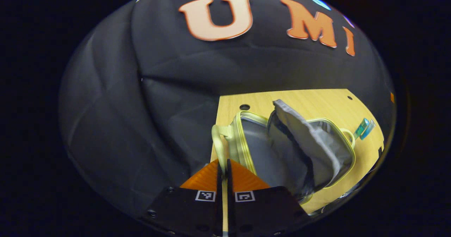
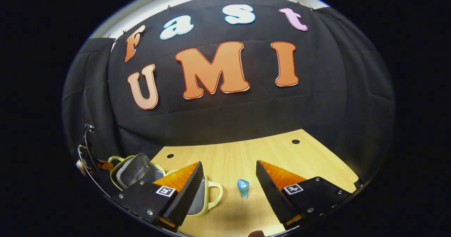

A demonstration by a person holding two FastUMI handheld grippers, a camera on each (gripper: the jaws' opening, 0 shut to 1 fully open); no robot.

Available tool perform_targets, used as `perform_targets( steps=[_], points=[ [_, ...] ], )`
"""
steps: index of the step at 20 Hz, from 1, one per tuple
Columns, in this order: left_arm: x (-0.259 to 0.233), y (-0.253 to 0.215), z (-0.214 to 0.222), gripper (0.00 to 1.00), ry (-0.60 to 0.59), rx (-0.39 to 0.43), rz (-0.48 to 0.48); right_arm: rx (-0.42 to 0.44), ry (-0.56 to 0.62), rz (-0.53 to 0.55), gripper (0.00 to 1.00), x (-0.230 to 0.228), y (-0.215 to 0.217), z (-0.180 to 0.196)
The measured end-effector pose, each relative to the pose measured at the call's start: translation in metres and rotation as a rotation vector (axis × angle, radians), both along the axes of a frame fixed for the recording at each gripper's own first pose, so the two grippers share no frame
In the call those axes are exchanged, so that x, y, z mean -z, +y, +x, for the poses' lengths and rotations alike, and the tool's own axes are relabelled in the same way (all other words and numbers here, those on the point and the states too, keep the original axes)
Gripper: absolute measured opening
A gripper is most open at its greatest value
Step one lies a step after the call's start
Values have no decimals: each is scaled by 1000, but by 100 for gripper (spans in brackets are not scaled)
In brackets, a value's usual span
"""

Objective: First open the suitcase, pack the skin care products into it, and then close the suitcase.

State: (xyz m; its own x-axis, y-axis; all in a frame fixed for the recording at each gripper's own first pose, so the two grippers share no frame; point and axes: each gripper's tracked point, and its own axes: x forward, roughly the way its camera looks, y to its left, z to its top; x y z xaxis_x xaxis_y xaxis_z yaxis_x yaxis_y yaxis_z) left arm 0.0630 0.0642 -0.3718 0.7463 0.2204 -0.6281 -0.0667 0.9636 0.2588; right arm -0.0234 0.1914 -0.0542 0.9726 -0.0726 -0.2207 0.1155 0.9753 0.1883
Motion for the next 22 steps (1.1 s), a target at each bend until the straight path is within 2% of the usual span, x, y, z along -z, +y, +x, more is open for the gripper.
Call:
perform_targets(
  steps=[5, 8, 12, 13, 14, 15, 16, 17, 18, 22],
  points=[
    [45, 7, -16, 6, 94, -100, -174, 25, 33, -51, 95, 0, 4, -6],
    [50, 9, -17, 6, 120, -100, -176, 32, 46, -92, 95, 2, 7, -8],
    [72, 17, -12, 6, 160, -99, -133, 32, 65, -77, 95, 9, 11, -10],
    [70, 20, -12, 11, 168, -84, -108, 40, 59, -80, 100, 7, 9, -11],
    [72, 20, -12, 17, 183, -77, -100, 44, 56, -87, 95, 7, 7, -11],
    [69, 23, -13, 22, 187, -85, -73, 51, 55, -94, 95, 7, 4, -12],
    [68, 29, -12, 24, 195, -88, -38, 57, 56, -98, 100, 8, 2, -13],
    [65, 31, -12, 37, 192, -90, -1, 61, 56, -98, 95, 9, -1, -14],
    [58, 35, -14, 43, 186, -94, 45, 64, 57, -97, 95, 10, -3, -15],
    [16, 27, -11, 88, 115, -73, 182, 67, 69, -103, 95, 17, -14, -15]
  ],
)
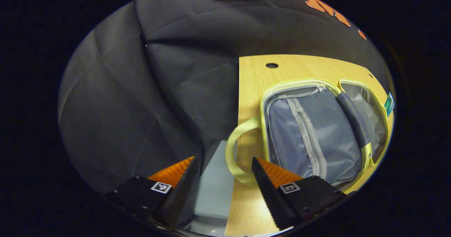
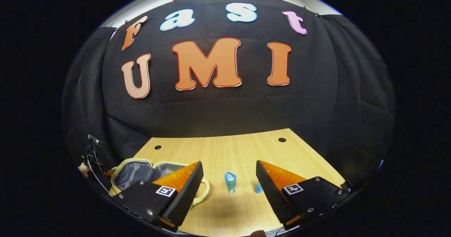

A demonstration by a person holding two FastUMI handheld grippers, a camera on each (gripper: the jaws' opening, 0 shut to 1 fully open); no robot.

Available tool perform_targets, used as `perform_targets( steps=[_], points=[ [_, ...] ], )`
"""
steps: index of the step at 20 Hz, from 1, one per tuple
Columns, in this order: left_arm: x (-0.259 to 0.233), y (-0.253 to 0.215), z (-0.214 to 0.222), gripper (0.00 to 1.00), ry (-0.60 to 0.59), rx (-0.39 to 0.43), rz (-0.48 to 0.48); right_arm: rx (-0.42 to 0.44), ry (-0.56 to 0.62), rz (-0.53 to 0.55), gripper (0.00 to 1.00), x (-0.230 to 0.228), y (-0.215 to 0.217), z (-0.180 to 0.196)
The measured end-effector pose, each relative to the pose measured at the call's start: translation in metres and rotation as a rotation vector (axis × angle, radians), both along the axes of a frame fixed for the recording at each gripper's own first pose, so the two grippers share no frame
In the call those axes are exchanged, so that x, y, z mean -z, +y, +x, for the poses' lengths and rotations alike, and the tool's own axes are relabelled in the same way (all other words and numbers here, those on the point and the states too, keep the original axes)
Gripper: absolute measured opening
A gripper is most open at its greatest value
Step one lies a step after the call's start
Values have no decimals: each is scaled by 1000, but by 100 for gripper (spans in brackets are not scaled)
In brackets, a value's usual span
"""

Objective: First open the suitcase, pack the skin care products into it, and then close the suitcase.

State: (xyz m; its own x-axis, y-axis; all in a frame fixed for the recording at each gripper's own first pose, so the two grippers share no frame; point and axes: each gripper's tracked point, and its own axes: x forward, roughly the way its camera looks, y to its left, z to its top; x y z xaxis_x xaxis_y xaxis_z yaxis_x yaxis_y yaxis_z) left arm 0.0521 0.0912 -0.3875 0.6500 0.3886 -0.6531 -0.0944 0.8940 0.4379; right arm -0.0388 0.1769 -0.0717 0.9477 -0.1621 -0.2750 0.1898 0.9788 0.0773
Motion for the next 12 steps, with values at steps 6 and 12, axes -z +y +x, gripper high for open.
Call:
perform_targets(
  steps=[6, 12],
  points=[
    [-92, -74, 14, 98, -199, 44, 65, -23, -9, -40, 95, 4, -26, 13],
    [-178, -257, 34, 98, -467, 192, -85, -80, 23, -20, 95, 19, -66, 28]
  ],
)
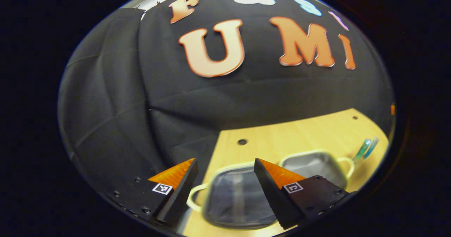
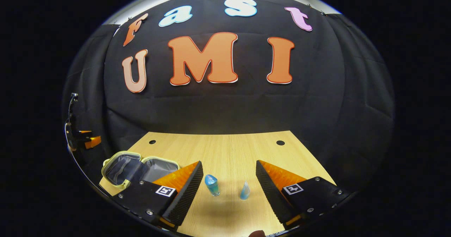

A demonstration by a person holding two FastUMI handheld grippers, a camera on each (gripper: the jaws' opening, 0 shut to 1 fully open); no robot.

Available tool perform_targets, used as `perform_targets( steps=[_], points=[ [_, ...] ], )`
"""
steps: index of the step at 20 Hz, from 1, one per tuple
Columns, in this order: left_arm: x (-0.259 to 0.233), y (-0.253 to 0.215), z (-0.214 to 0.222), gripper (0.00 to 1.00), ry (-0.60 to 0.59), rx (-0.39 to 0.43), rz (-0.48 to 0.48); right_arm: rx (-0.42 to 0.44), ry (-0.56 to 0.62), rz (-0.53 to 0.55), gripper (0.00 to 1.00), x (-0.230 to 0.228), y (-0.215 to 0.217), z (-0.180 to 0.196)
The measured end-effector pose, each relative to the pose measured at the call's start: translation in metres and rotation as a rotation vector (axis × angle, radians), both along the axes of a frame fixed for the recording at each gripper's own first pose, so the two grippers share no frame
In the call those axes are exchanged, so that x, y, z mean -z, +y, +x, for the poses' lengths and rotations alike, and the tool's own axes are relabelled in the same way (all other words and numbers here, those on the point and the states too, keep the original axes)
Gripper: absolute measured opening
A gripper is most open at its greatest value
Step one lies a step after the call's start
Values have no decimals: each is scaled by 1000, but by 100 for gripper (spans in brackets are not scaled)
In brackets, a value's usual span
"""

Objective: First open the suitcase, pack the skin care products into it, and then close the suitcase.

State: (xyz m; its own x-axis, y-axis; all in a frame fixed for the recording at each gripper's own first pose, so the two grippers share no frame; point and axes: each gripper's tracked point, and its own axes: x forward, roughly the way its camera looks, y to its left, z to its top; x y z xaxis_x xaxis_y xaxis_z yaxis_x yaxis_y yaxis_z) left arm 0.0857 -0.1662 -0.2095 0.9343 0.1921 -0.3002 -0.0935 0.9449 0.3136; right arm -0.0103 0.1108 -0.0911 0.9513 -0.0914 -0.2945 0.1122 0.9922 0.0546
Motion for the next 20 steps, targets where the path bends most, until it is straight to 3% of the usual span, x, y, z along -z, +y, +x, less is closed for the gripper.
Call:
perform_targets(
  steps=[5, 10, 15, 20],
  points=[
    [13, -197, 26, 98, -93, 190, -136, -32, 16, 5, 95, 7, -48, 5],
    [86, -359, 55, 98, -21, 350, -224, -26, 64, -17, 95, 22, -102, -3],
    [176, -429, 88, 98, 86, 352, -198, 3, 120, -6, 95, 43, -147, -18],
    [261, -437, 104, 99, 172, 312, -162, 28, 192, -18, 95, 68, -175, -29]
  ],
)
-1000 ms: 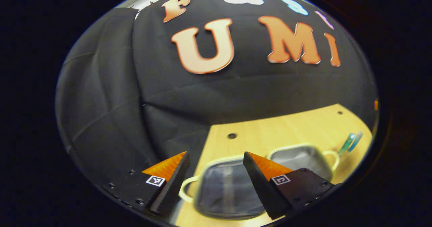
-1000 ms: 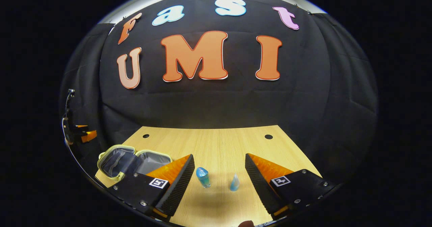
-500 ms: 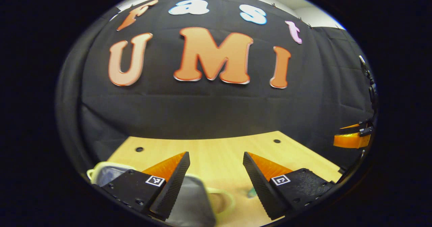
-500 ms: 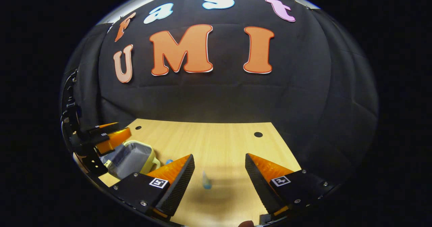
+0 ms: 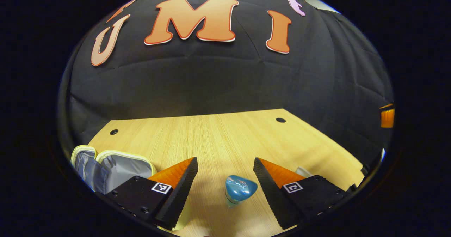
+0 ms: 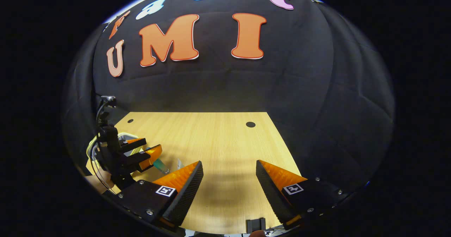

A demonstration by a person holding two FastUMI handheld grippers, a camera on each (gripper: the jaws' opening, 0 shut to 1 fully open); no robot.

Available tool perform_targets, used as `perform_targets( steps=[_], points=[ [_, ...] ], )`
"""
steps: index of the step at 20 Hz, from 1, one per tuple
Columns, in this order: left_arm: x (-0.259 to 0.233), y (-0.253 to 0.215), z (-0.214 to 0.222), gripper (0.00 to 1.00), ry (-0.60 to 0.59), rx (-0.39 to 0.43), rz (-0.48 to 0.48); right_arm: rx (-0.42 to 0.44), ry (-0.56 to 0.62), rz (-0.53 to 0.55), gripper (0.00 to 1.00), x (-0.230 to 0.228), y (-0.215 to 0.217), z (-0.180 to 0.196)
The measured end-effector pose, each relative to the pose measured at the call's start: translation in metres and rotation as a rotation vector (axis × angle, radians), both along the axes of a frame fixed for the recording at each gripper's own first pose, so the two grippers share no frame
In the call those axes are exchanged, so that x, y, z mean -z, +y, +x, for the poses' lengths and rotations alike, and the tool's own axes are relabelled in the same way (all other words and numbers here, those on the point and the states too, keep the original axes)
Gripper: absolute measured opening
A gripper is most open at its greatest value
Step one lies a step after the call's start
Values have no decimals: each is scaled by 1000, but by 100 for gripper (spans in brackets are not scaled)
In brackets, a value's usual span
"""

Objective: First open the suitcase, pack the skin care products into it, and then close the suitcase.

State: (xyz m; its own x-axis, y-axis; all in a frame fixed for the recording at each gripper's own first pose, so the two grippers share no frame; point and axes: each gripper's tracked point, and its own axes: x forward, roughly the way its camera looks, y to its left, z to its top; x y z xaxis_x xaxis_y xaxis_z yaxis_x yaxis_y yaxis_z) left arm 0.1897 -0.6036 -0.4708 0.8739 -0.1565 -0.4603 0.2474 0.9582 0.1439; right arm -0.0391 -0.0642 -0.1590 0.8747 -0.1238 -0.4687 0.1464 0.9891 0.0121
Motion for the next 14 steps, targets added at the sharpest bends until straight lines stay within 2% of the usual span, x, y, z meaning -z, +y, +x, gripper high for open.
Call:
perform_targets(
  steps=[4, 7, 10, 14],
  points=[
    [43, 0, 1, 99, 65, -16, 14, -26, 37, 14, 95, 19, 9, 4],
    [58, -12, 0, 49, 112, 16, -34, -55, 57, 24, 96, 31, 24, 6],
    [51, -7, -19, 48, 184, 21, -13, -103, 50, 56, 96, 45, 50, 12],
    [5, 5, -61, 48, 219, 37, -27, -240, 62, 57, 96, 74, 106, 25]
  ],
)
